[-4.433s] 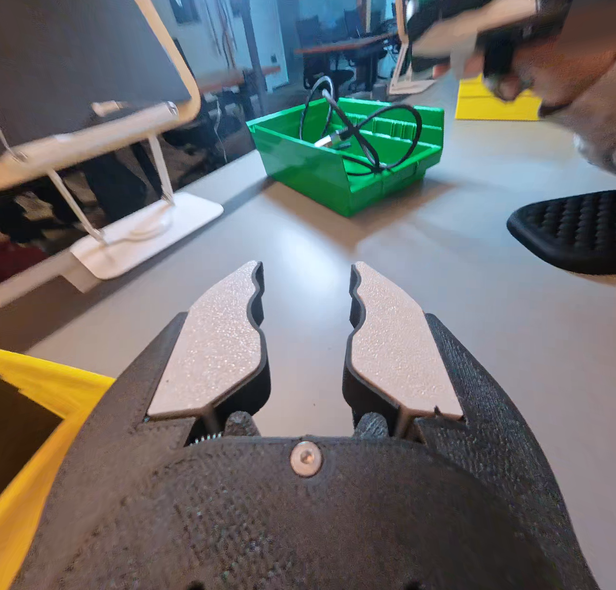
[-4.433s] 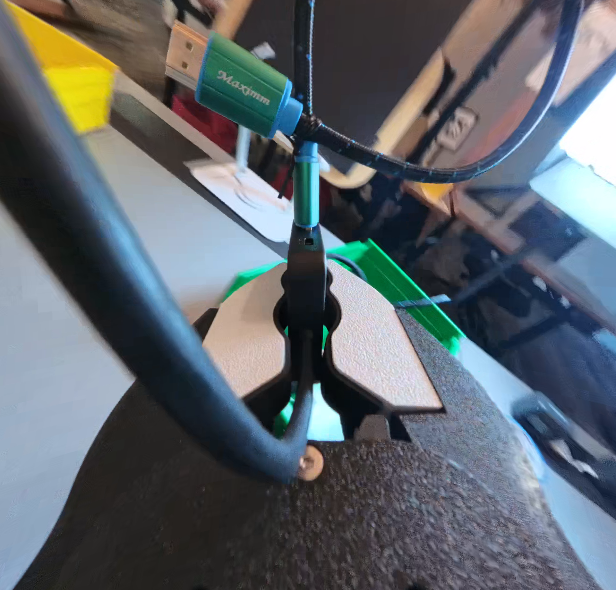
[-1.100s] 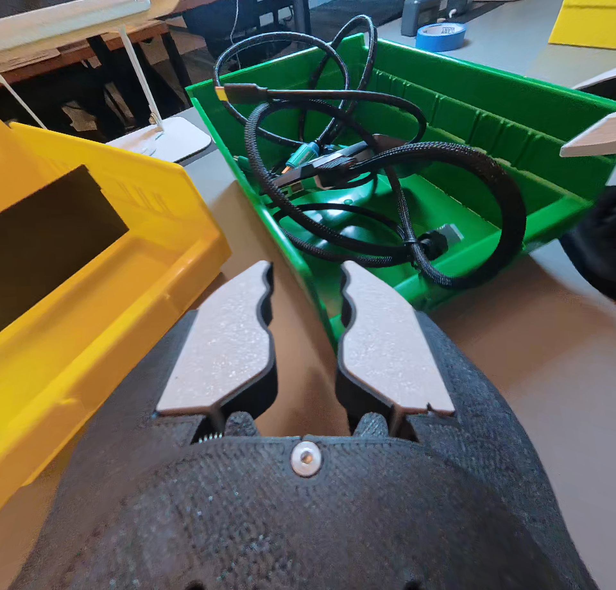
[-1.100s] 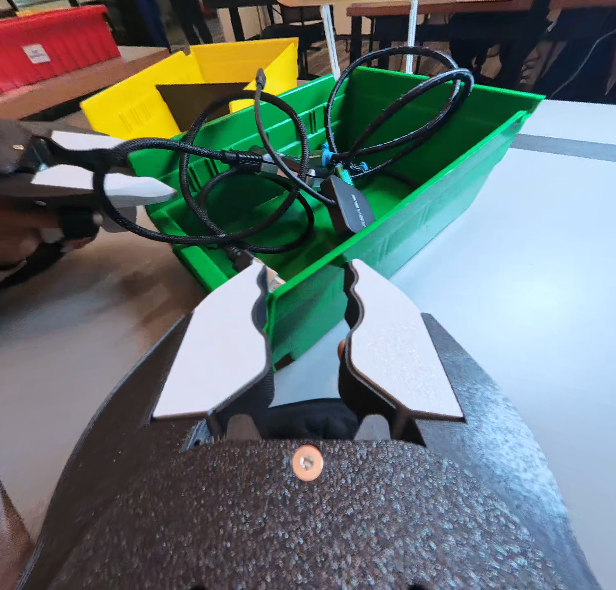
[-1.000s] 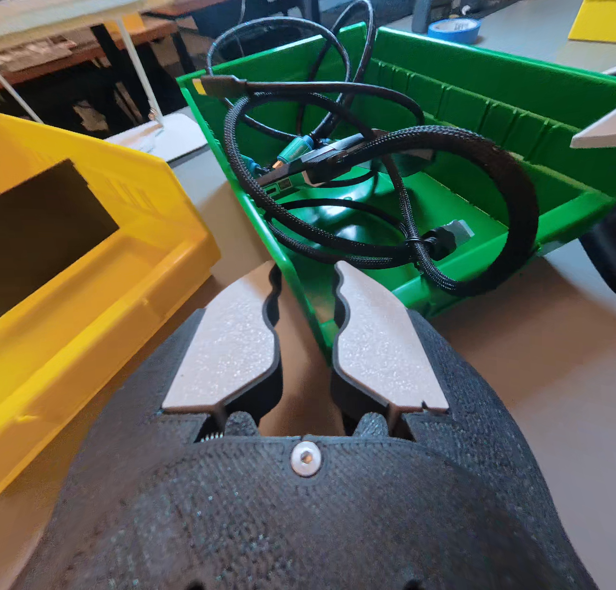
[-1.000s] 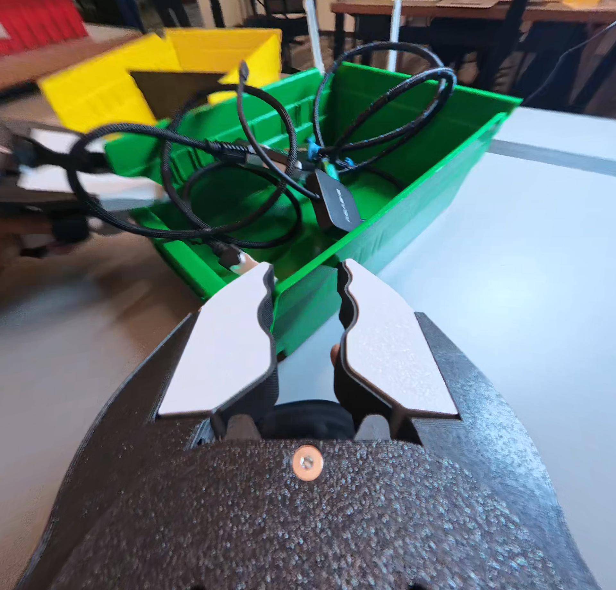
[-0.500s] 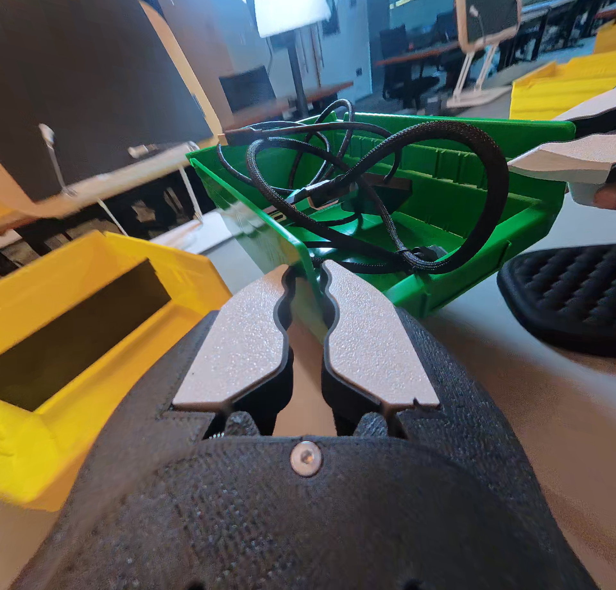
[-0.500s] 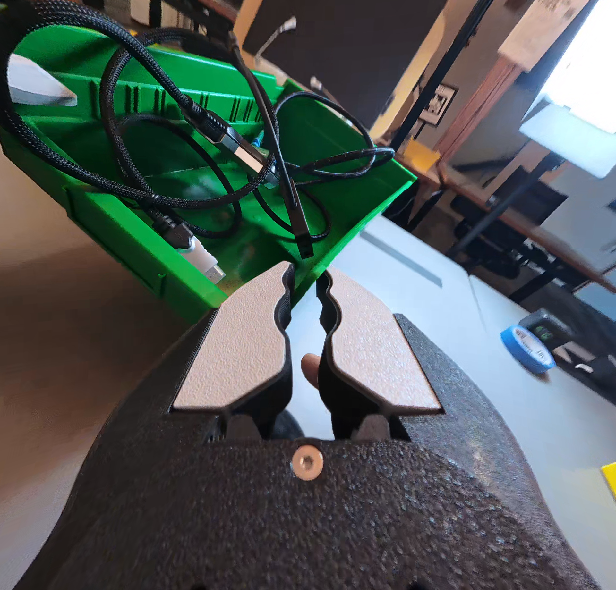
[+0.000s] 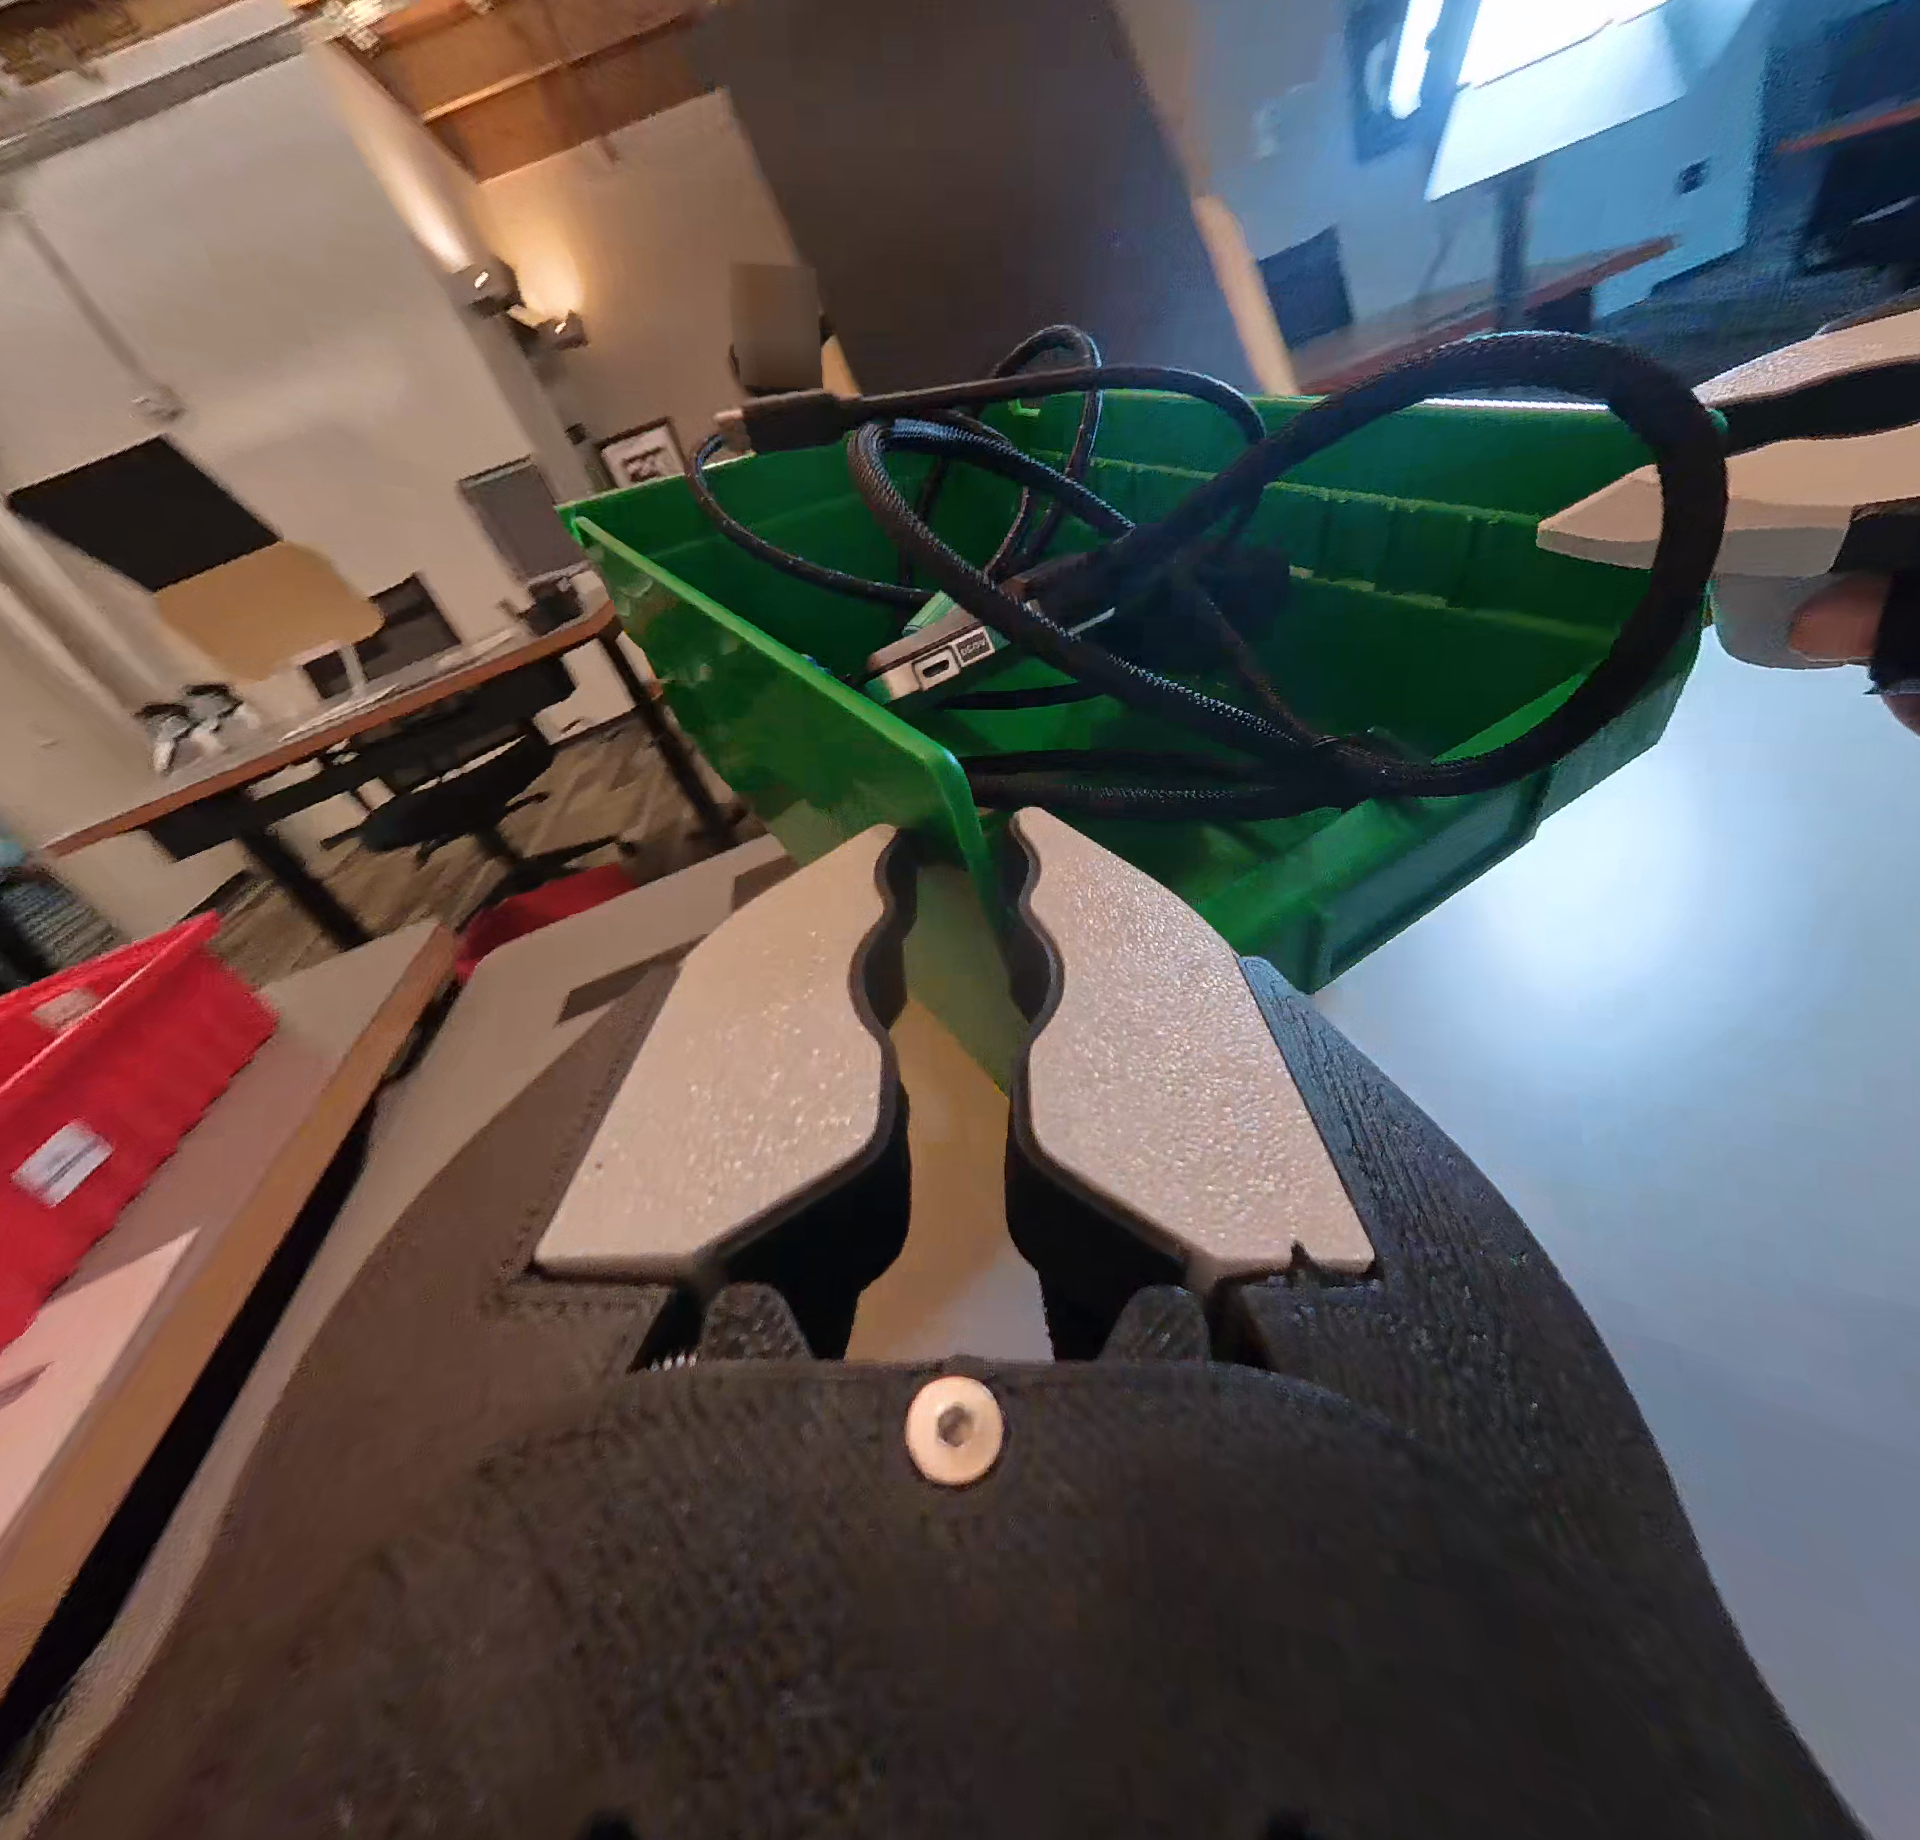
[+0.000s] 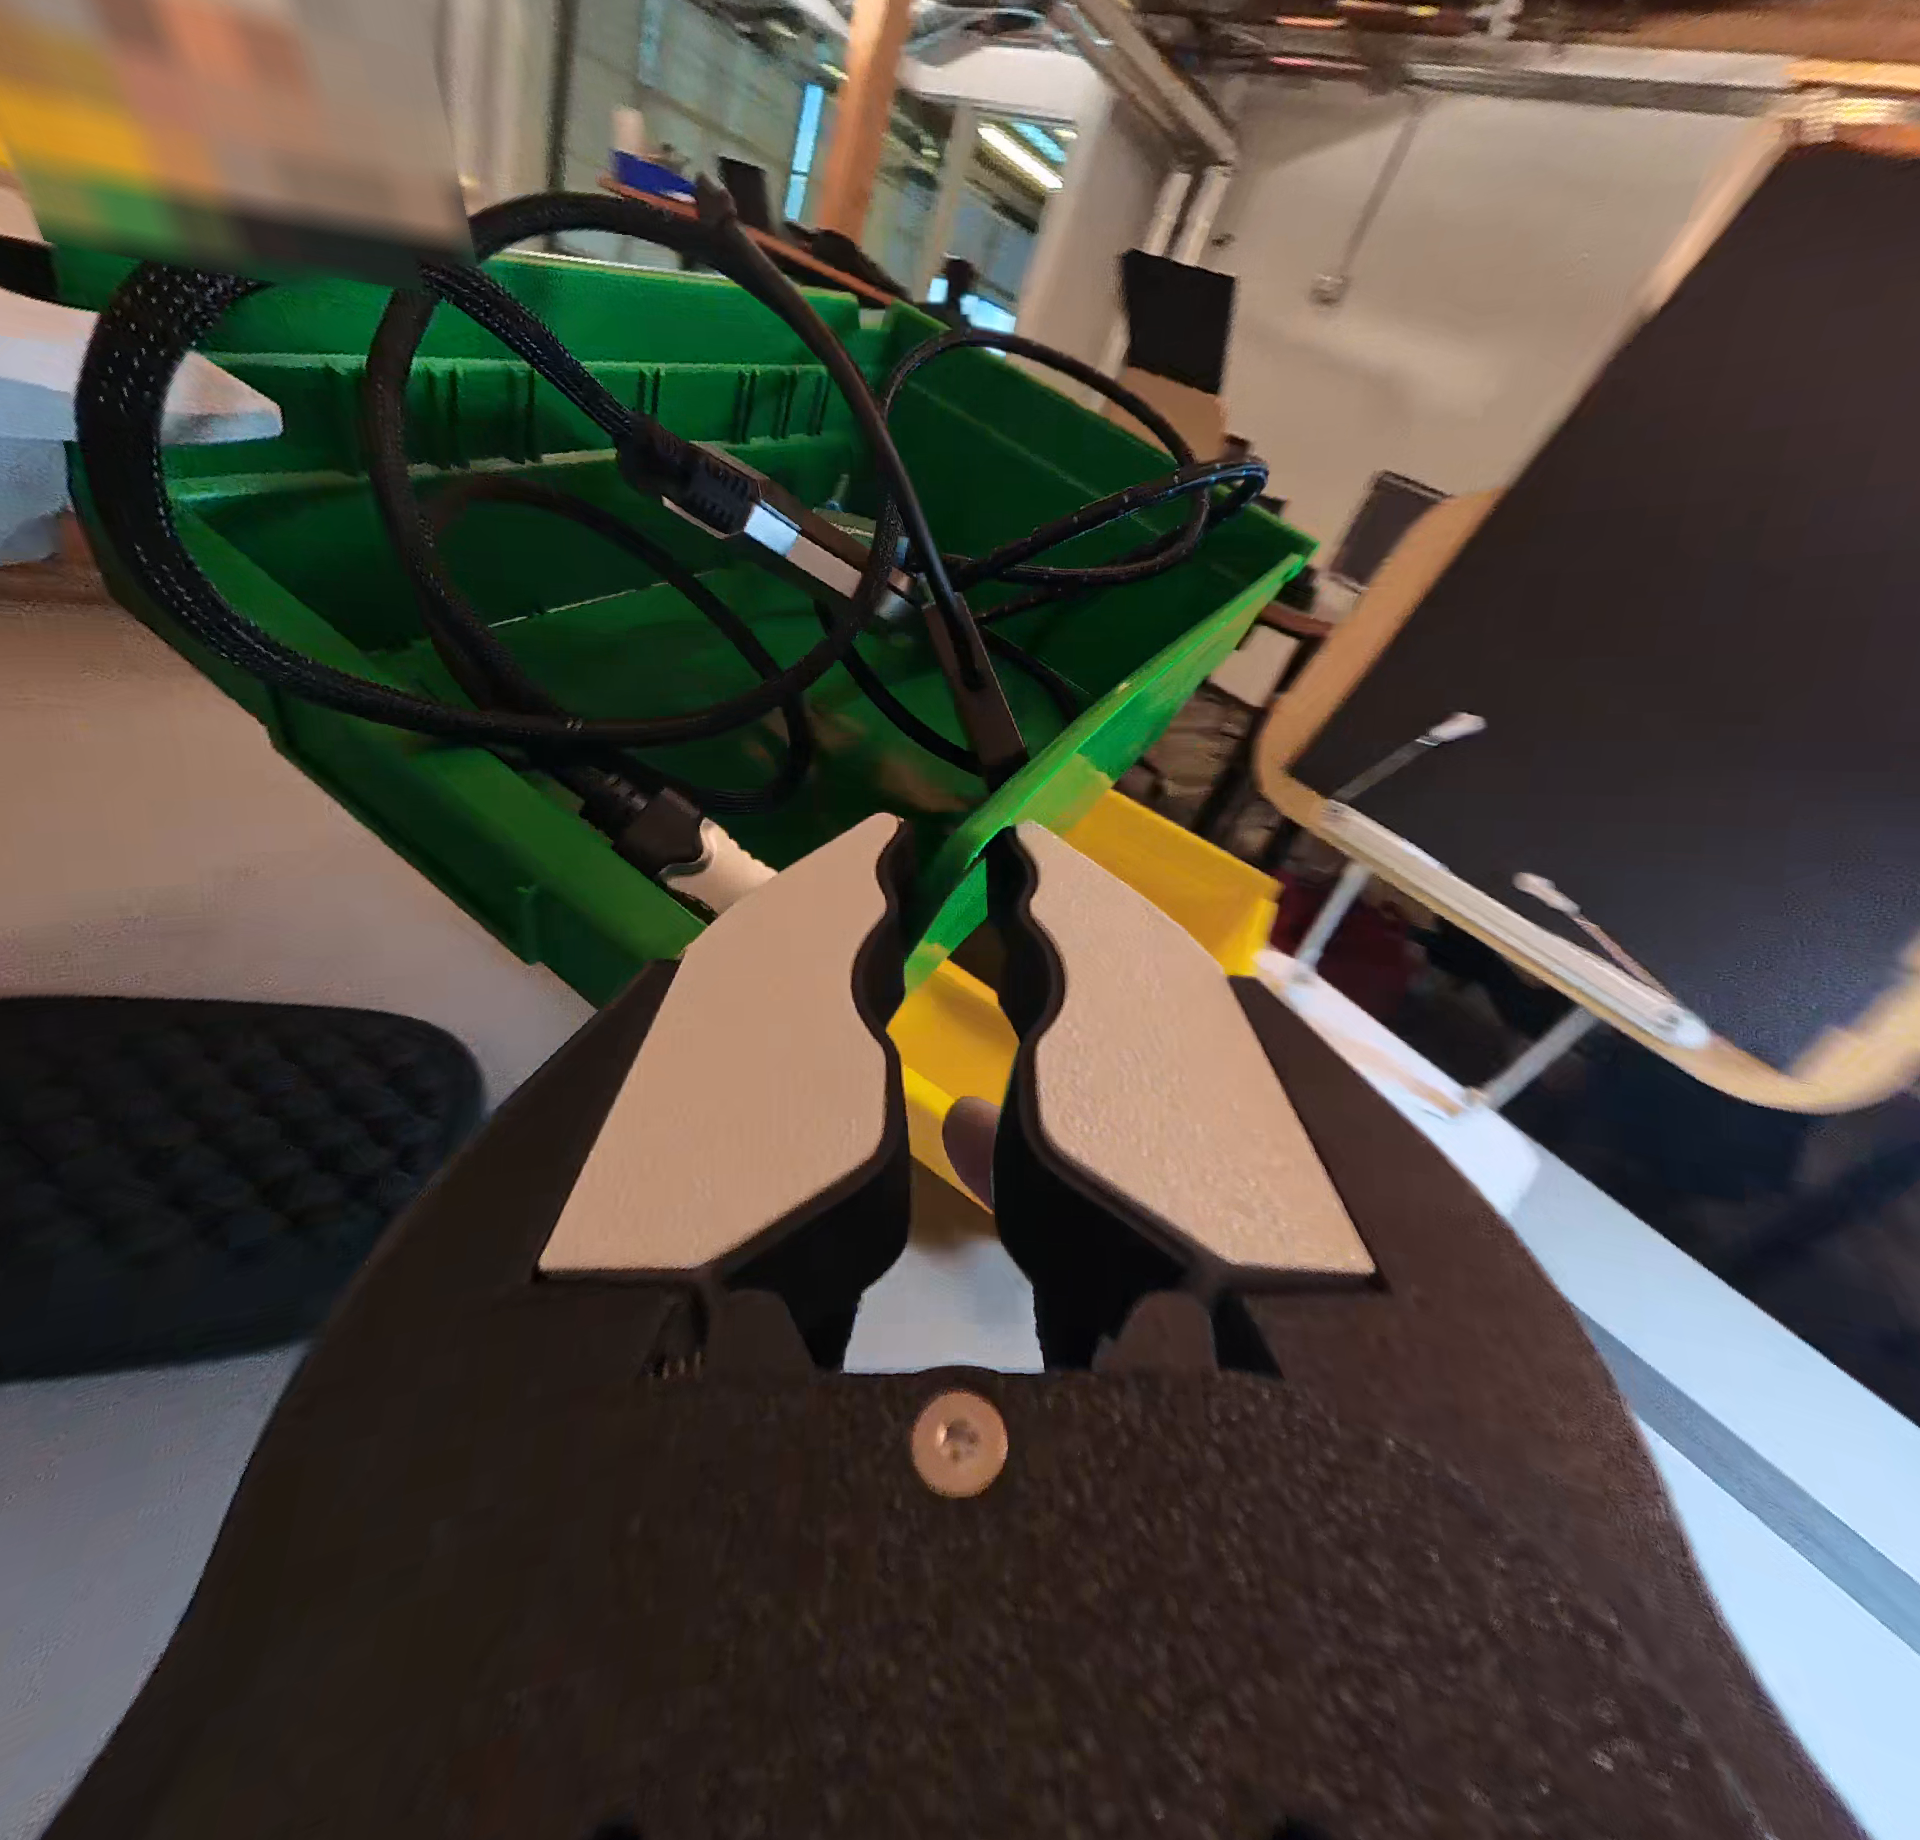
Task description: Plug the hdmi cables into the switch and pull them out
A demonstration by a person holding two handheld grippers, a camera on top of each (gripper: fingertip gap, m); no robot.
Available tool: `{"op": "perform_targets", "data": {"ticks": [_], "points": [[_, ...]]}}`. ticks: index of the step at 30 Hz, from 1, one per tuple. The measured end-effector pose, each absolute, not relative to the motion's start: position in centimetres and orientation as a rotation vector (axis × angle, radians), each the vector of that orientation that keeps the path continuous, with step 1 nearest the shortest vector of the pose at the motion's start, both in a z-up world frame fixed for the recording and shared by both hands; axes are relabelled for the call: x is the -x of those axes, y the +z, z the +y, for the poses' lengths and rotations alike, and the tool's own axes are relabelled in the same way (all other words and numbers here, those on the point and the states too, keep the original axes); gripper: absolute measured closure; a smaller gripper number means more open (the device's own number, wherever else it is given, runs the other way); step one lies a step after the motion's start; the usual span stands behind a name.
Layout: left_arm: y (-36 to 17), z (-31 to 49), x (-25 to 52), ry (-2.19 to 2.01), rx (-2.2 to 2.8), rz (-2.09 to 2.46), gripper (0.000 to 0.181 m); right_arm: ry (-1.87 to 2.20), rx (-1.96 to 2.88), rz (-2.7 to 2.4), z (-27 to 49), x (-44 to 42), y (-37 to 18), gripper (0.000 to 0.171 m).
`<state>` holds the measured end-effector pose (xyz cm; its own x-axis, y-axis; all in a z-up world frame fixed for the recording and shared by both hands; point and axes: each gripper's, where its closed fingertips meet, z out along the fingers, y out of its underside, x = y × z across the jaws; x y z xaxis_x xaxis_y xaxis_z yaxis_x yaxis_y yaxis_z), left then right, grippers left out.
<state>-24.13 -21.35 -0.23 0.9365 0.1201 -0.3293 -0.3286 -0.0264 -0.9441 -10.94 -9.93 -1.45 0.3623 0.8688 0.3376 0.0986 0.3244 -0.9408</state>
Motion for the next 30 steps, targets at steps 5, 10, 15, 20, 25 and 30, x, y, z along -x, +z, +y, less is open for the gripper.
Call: {"op": "perform_targets", "data": {"ticks": [5,10,15,20,25,30], "points": [[-3.4,-26.2,28.8,0.476,1.665,0.106,0.164,0.794,1.148,-1.254,-12.8,17.5,-5.1,0.157],[-6.9,-27.8,30.5,0.543,1.744,0.075,0.164,0.825,1.128,-1.291,-13.9,19.1,-7.0,0.157],[-6.3,-27.0,29.4,0.594,1.725,0.088,0.165,0.873,1.123,-1.276,-13.0,18.2,-6.7,0.157],[-4.8,-27.6,29.4,0.669,1.709,0.093,0.164,0.933,1.08,-1.279,-13.1,19.3,-6.2,0.157],[-5.9,-28.8,32.1,0.696,1.749,0.035,0.165,0.939,1.09,-1.337,-13.8,22.8,-7.6,0.157],[-11.0,-26.3,36.2,0.554,1.786,-0.03,0.165,0.849,1.177,-1.366,-11.9,25.5,-11.4,0.157]]}}
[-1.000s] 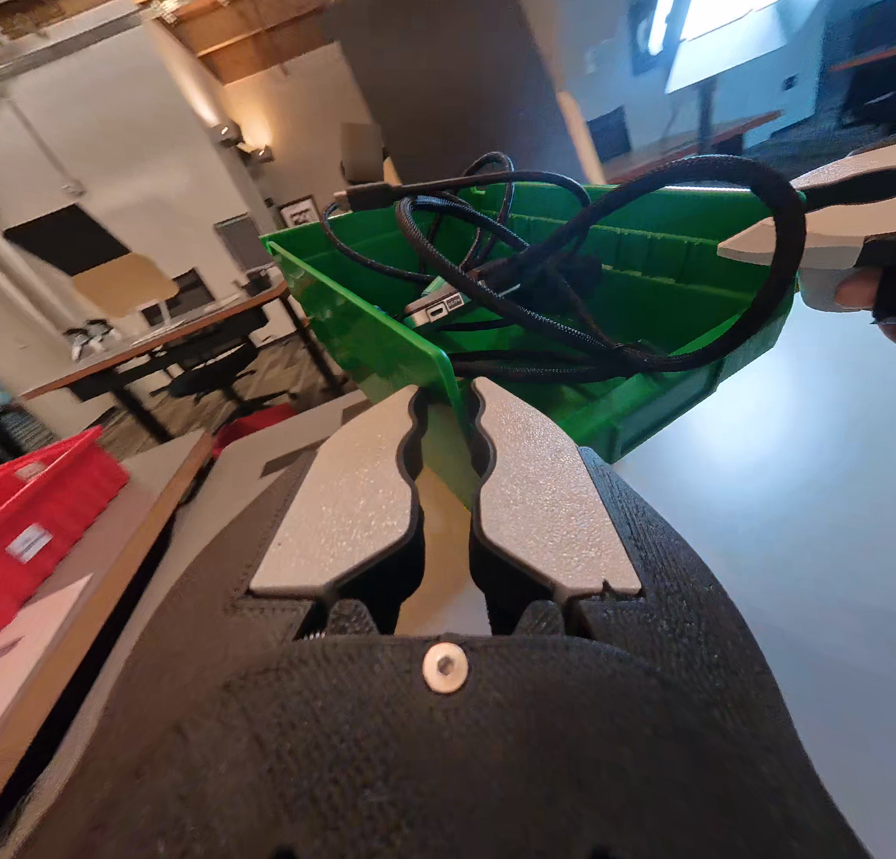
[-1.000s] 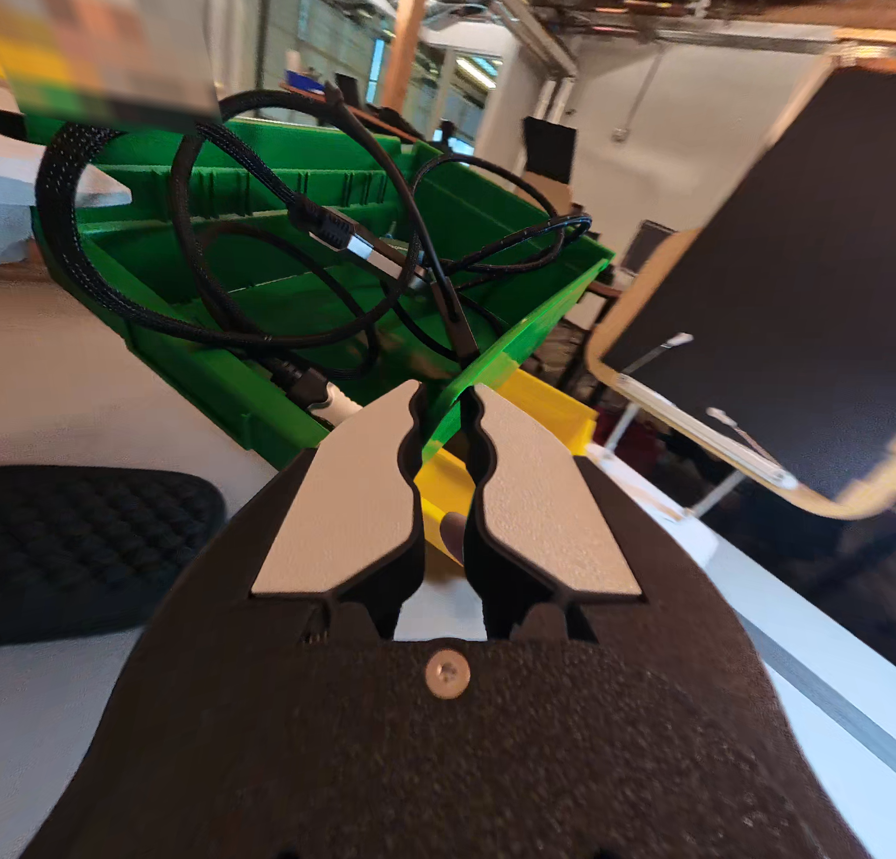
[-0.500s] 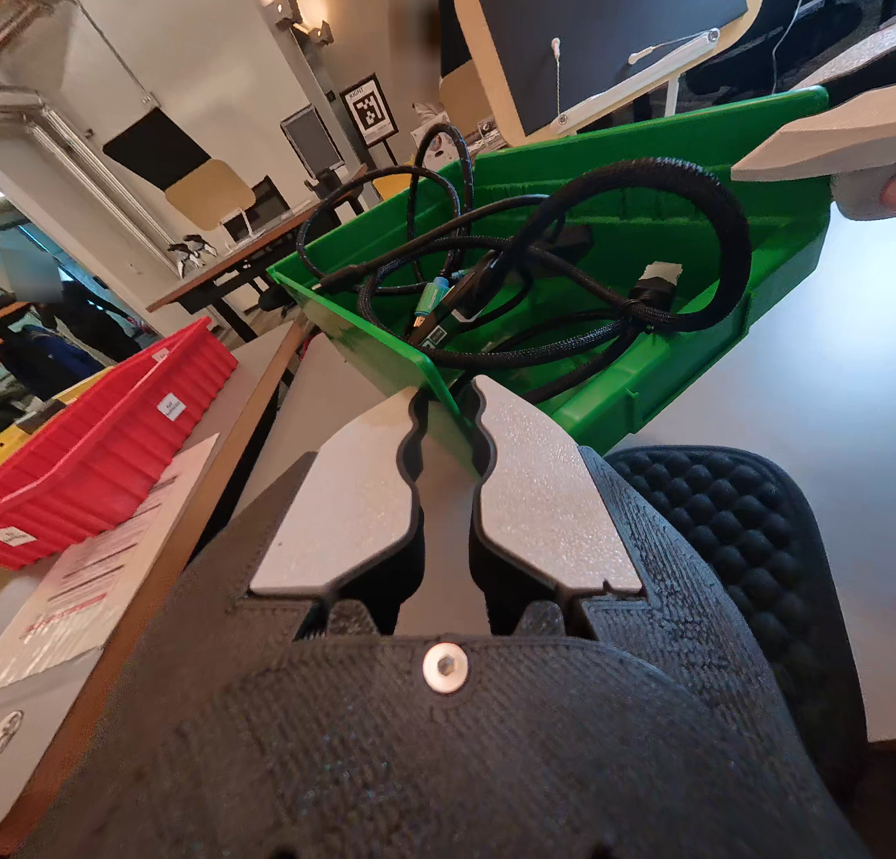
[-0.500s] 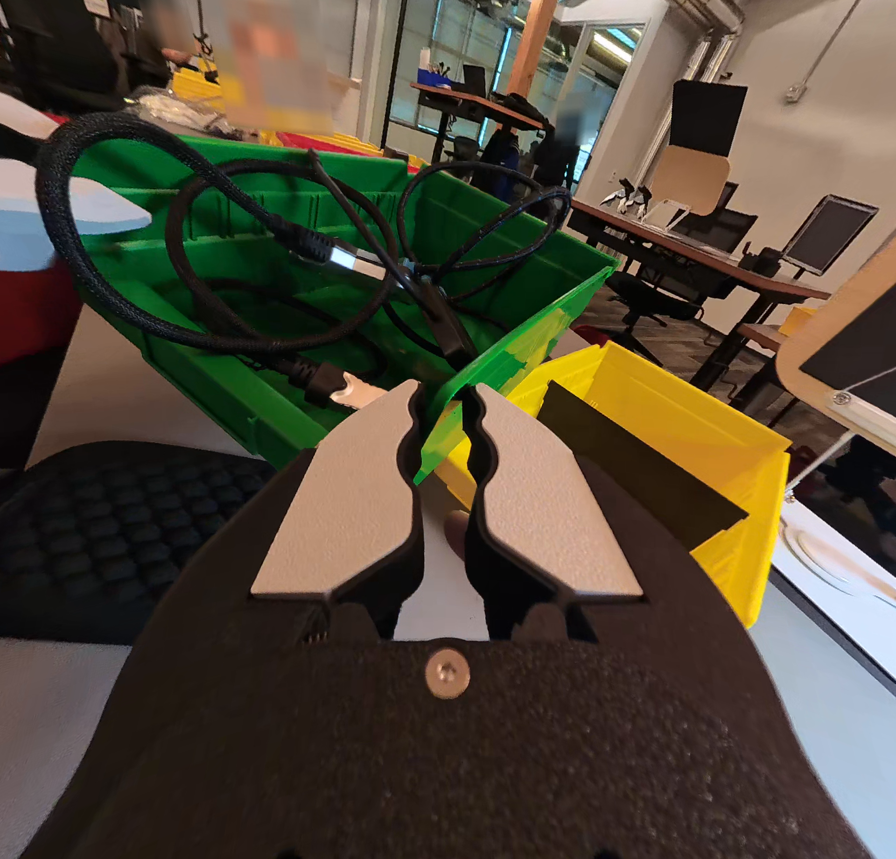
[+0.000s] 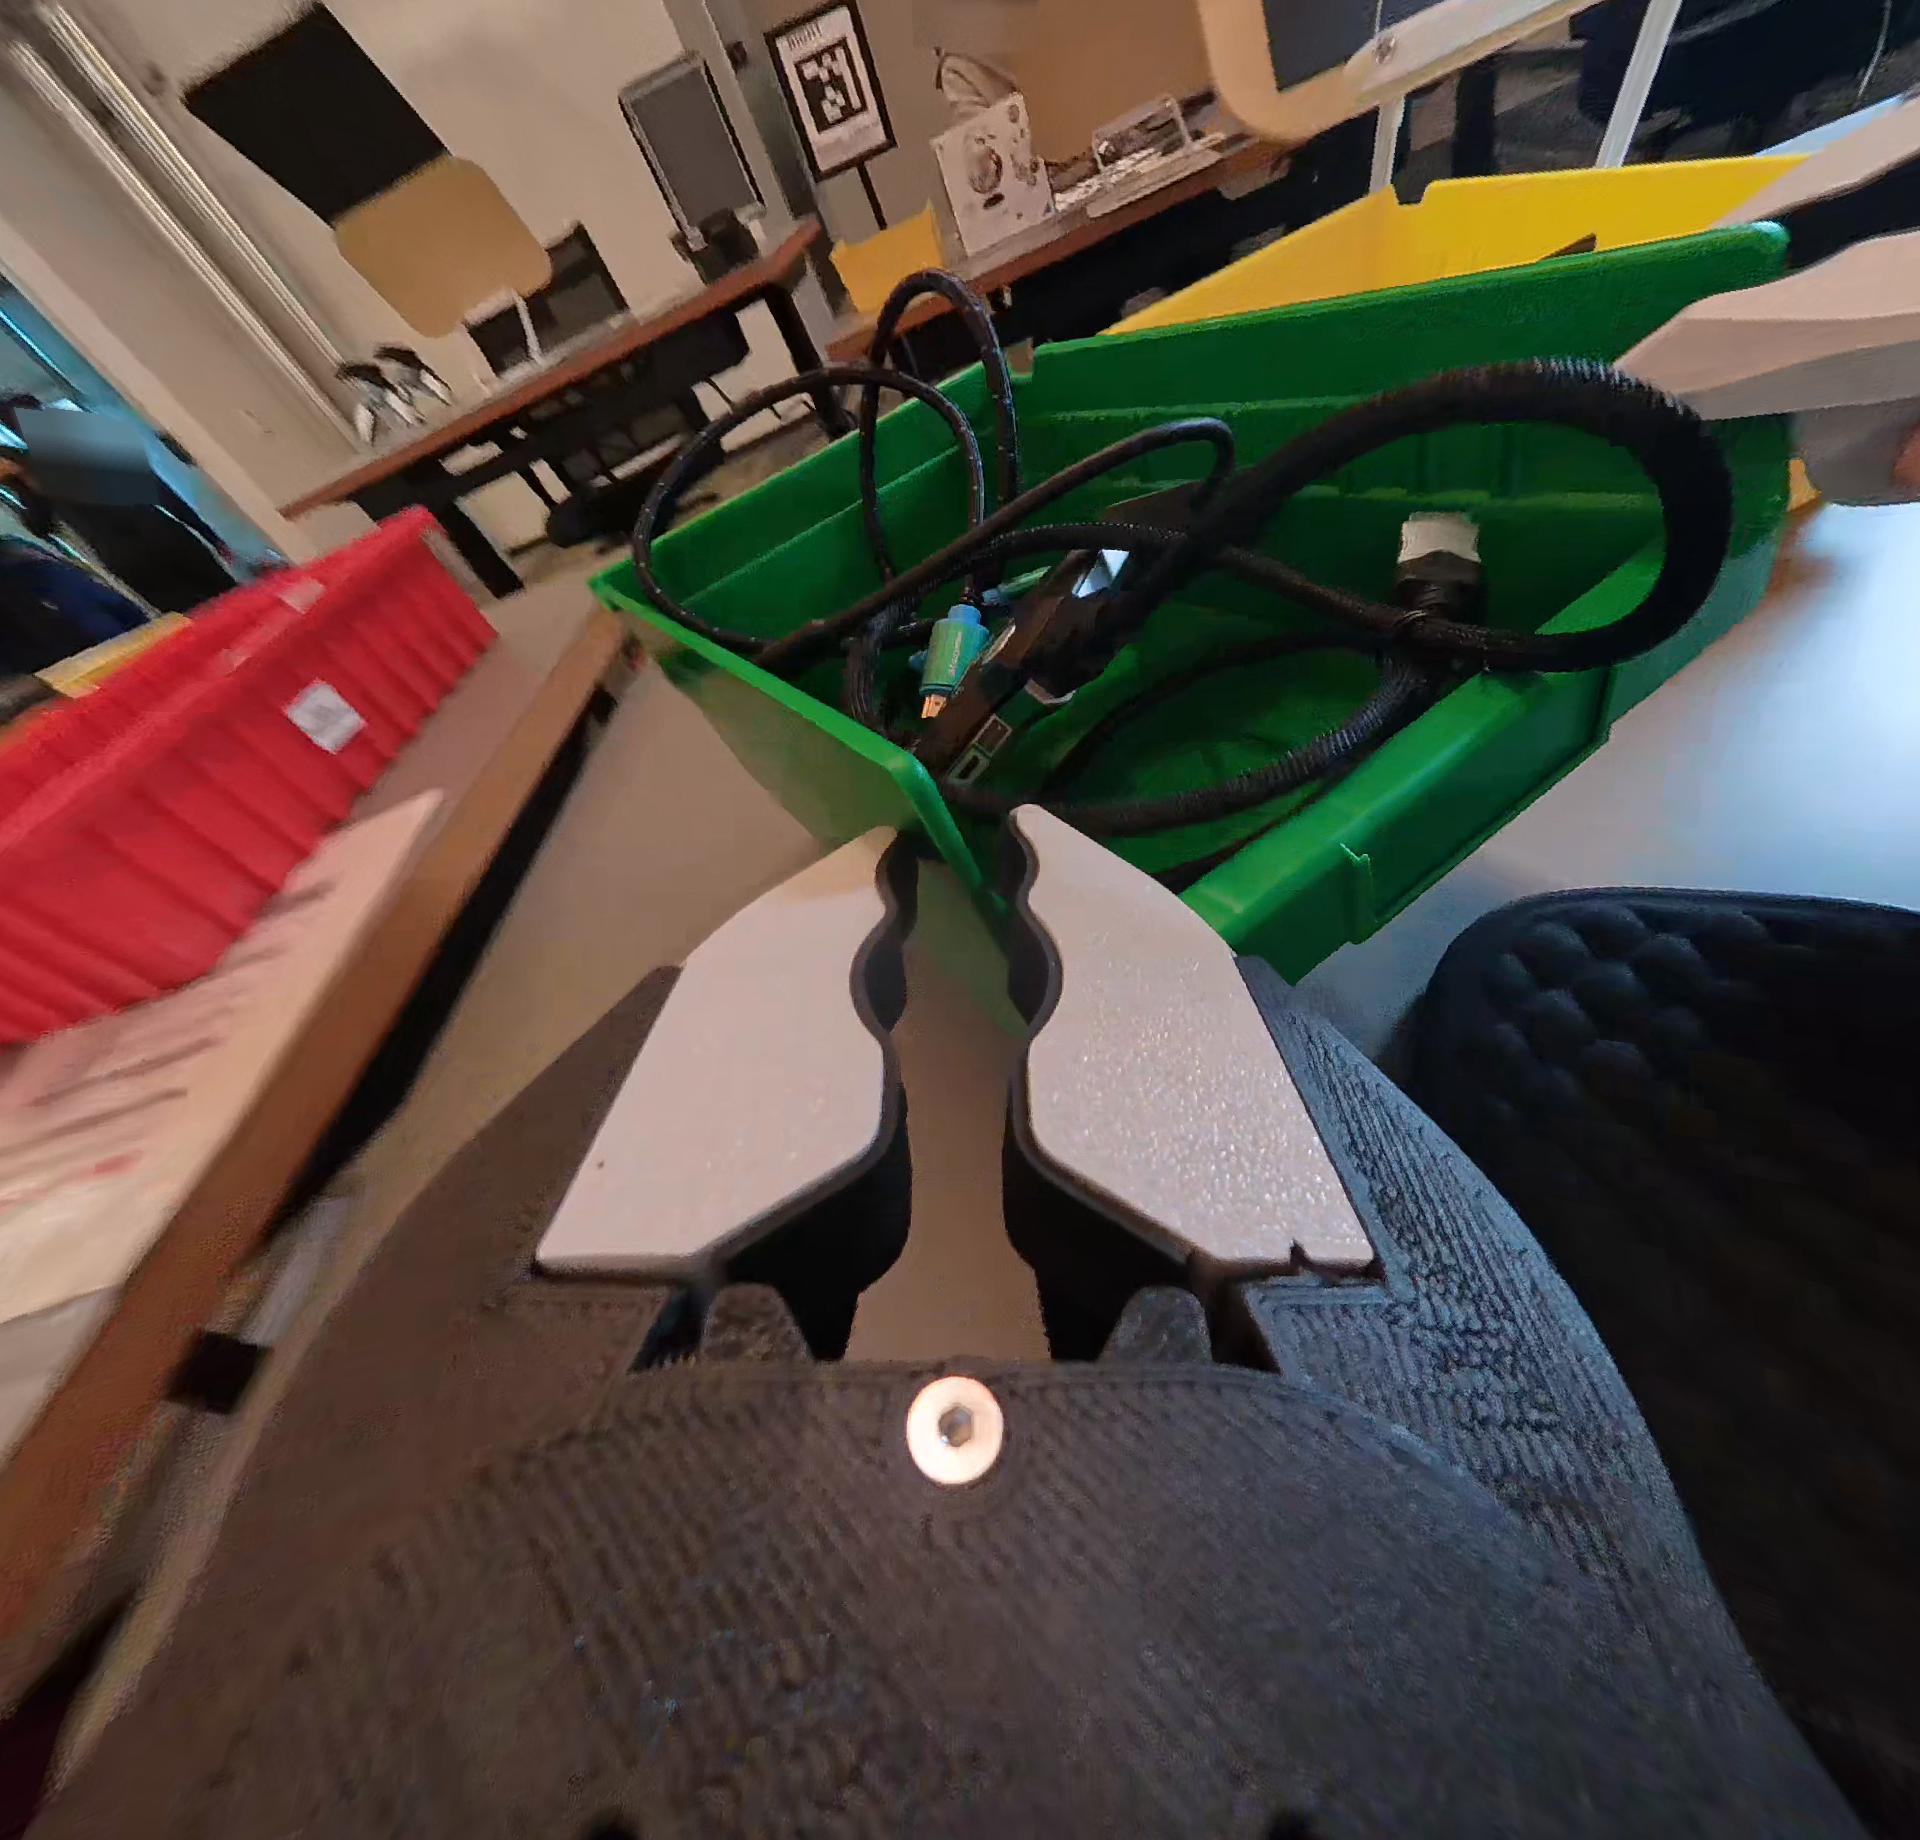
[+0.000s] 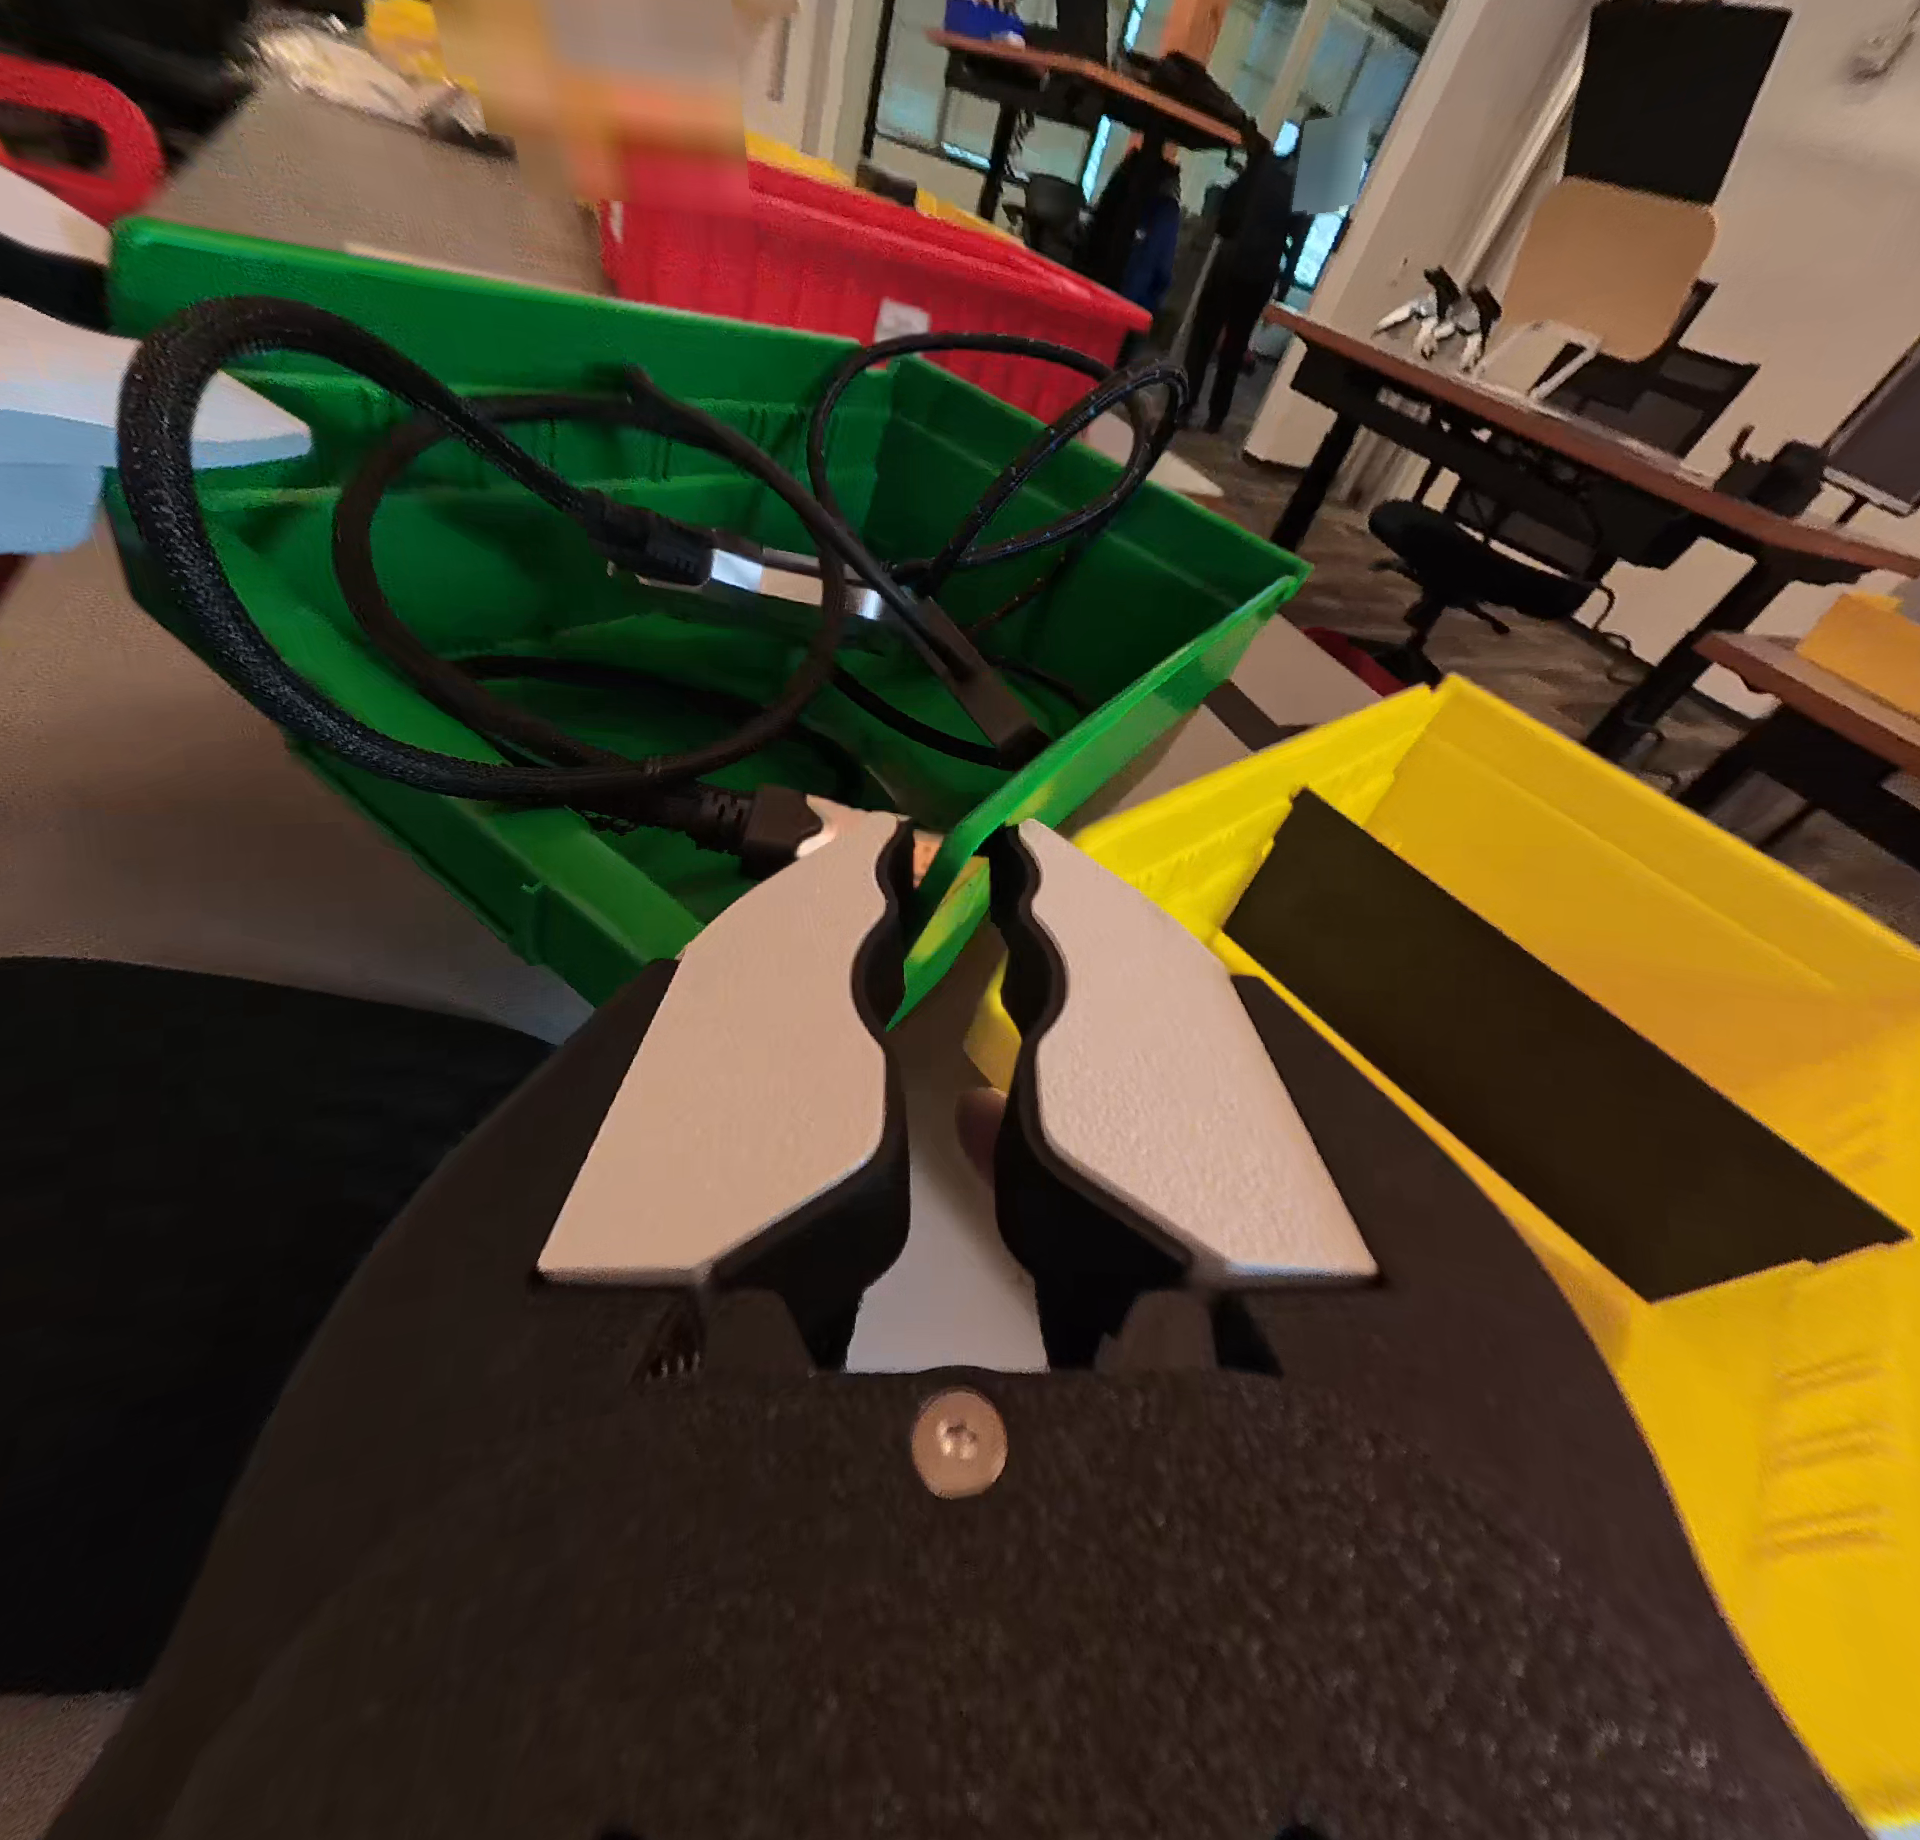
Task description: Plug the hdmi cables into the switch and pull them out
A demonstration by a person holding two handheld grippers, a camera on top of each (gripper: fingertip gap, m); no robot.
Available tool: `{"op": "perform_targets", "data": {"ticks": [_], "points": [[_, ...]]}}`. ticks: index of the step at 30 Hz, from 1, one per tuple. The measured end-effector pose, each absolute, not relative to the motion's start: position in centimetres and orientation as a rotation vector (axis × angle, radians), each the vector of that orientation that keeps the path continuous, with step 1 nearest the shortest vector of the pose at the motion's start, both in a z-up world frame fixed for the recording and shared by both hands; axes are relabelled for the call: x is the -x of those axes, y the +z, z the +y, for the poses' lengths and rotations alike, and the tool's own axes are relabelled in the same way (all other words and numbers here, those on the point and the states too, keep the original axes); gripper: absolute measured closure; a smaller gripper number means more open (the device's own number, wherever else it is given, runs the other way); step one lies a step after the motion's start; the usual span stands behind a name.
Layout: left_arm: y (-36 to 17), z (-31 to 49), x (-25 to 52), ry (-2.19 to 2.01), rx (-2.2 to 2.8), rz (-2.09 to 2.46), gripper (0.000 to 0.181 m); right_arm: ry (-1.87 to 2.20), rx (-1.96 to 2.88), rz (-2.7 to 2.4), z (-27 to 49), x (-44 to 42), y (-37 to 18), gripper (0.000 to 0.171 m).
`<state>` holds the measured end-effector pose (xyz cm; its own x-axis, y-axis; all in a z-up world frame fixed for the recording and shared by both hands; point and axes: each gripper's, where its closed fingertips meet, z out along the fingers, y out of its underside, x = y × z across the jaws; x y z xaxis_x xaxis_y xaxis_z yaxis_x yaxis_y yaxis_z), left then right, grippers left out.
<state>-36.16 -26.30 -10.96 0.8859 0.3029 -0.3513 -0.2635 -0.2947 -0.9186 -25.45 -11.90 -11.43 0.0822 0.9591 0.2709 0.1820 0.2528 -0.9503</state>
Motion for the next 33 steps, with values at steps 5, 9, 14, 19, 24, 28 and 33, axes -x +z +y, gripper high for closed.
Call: {"op": "perform_targets", "data": {"ticks": [5,9,14,19,24,28,33], "points": [[-14.9,-21.4,37.5,0.376,1.781,-0.081,0.169,0.691,1.258,-1.303,-9.2,24.1,-14.1,0.156],[-14.9,-18.5,37.2,0.302,1.796,-0.062,0.171,0.619,1.302,-1.276,-8.8,21.9,-14.8,0.154],[-15.9,-15.0,34.7,0.255,1.853,0.037,0.173,0.511,1.37,-1.241,-8.5,17.4,-15.8,0.149],[-17.5,-12.3,29.9,0.252,1.911,0.282,0.17,0.427,1.417,-1.171,-7.2,12.2,-15.9,0.148],[-17.7,-11.3,28.0,0.263,1.914,0.34,0.169,0.442,1.425,-1.134,-6.8,10.4,-16.1,0.147],[-17.6,-13.0,28.3,0.271,1.92,0.25,0.167,0.48,1.446,-1.156,-4.9,12.0,-16.4,0.151],[-13.2,-16.2,29.4,0.572,1.742,0.154,0.136,0.454,1.577,-1.295,-2.6,15.0,-18.2,0.14]]}}
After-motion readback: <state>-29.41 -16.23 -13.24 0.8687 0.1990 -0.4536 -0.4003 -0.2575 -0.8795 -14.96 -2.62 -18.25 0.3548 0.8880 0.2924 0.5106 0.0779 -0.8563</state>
